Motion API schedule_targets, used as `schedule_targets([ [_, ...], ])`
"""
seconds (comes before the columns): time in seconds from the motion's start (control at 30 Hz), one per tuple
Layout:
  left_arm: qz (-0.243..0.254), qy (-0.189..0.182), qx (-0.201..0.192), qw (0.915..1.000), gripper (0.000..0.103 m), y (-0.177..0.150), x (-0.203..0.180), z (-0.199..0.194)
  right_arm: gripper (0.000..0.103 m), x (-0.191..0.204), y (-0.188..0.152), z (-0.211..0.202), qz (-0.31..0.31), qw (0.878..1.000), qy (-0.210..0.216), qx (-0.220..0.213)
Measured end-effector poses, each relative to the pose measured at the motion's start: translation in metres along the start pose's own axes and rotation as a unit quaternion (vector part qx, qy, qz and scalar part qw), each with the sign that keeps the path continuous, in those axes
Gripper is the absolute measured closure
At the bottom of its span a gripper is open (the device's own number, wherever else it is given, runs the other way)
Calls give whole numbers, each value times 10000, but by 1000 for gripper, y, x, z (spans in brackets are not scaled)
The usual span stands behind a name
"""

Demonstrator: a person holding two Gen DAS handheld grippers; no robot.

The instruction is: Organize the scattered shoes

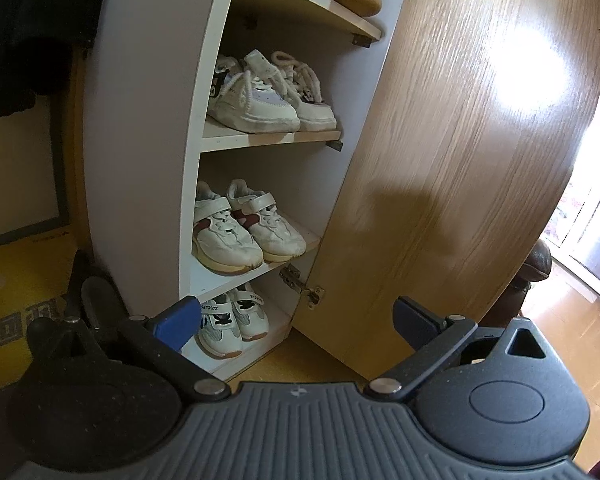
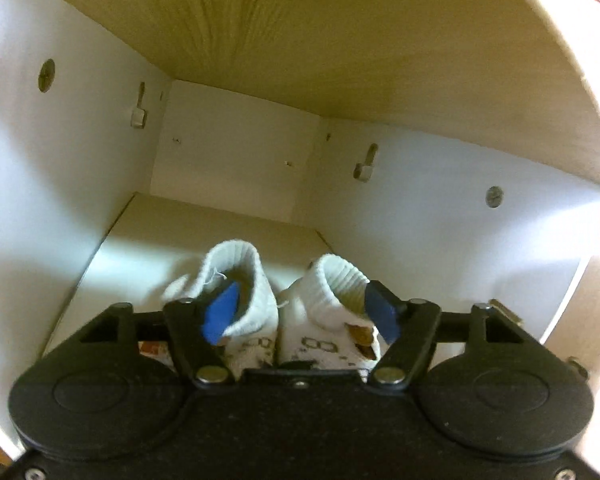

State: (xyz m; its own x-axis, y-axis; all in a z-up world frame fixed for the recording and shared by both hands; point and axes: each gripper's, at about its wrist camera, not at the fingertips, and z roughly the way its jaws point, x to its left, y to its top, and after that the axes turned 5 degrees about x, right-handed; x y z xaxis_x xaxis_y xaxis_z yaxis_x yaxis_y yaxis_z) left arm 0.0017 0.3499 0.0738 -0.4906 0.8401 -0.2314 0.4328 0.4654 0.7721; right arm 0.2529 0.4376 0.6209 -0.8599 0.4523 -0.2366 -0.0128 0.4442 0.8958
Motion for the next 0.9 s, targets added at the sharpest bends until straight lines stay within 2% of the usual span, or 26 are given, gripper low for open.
schedule_targets([
  [0.13, 22, -3, -43, 10000, 0, 1, -1, -3, 11, -1, -3, -13, 47, 9999, -43, -129],
  [0.33, 95, 68, -184, 9998, 0, 3, -6, -11, 1, 4, -33, -51, 190, 9988, 74, -444],
  [0.43, 116, 220, -241, 9994, 0, 3, -8, -17, 0, 10, -76, -87, 419, 9956, 301, -780],
  [0.53, 123, 270, -163, 9994, 0, 1, -11, -20, 0, 15, -122, -109, 655, 9935, 519, -772],
  [0.6, 145, 280, -125, 9994, 0, -2, -14, -23, 0, 19, -157, -119, 826, 9928, 604, -628],
  [0.63, 177, 290, -120, 9994, 0, -4, -16, -25, 0, 20, -193, -127, 1019, 9917, 619, -475],
  [0.67, 230, 308, -111, 9992, 0, -6, -18, -27, 0, 22, -213, -130, 1135, 9907, 621, -412],
  [0.8, 441, 456, -89, 9979, 0, -17, -22, -36, 0, 28, -303, -138, 1779, 9830, 445, 9],
  [0.9, 539, 537, -37, 9971, 0, -25, -21, -43, 0, 37, -386, -143, 2149, 9754, 278, 403],
])
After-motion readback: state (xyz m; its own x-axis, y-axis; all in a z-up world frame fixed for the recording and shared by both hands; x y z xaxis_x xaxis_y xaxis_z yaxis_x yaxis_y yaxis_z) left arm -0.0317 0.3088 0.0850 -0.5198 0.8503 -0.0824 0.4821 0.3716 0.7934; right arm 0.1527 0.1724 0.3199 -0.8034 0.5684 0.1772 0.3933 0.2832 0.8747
